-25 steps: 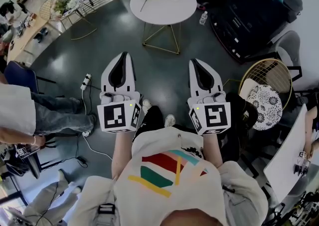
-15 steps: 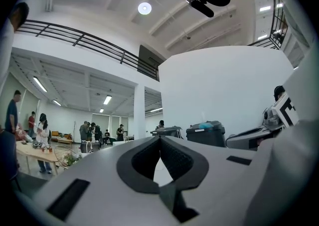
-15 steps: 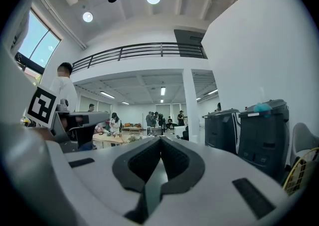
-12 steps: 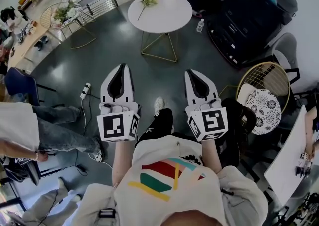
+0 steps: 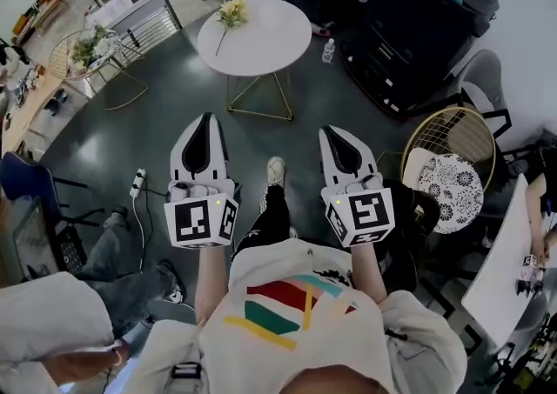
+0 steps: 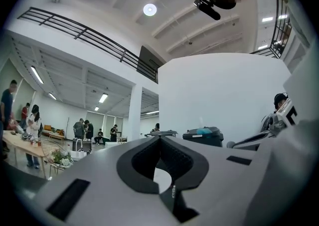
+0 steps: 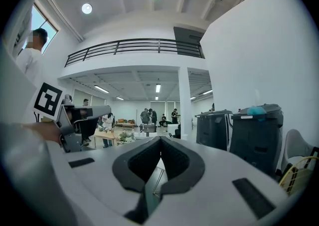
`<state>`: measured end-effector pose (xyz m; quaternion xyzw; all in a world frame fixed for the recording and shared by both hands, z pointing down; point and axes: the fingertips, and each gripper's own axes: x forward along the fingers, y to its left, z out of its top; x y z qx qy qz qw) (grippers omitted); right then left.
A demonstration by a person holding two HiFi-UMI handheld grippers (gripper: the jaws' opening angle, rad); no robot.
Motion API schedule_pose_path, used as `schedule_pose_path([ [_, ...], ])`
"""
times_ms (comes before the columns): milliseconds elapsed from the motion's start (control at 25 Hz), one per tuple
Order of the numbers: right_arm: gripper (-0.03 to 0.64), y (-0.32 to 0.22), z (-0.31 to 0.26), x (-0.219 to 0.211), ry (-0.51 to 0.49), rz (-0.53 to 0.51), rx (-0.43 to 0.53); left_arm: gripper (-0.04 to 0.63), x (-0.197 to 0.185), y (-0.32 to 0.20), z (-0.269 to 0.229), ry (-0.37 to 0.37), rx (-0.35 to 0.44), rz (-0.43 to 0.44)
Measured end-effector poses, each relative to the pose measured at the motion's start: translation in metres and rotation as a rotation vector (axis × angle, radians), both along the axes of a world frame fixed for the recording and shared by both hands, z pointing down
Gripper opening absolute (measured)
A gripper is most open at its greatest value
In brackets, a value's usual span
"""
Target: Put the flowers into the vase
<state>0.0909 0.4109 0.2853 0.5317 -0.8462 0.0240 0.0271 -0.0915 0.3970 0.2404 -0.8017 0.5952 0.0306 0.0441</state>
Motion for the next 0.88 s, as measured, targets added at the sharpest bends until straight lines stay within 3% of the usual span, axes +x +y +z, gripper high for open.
schedule_pose_path([
  [360, 0.011, -0.087, 0.011, 0.004, 0.034, 0.017, -0.018, 0.009, 0.003, -0.089, 0.021, 0.043, -0.034, 0.018],
  [880, 0.011, -0.294, -0.002, -0.013, 0.049, 0.004, -0.051, 0.009, -0.024, -0.292, 0.02, 0.071, -0.067, -0.007],
])
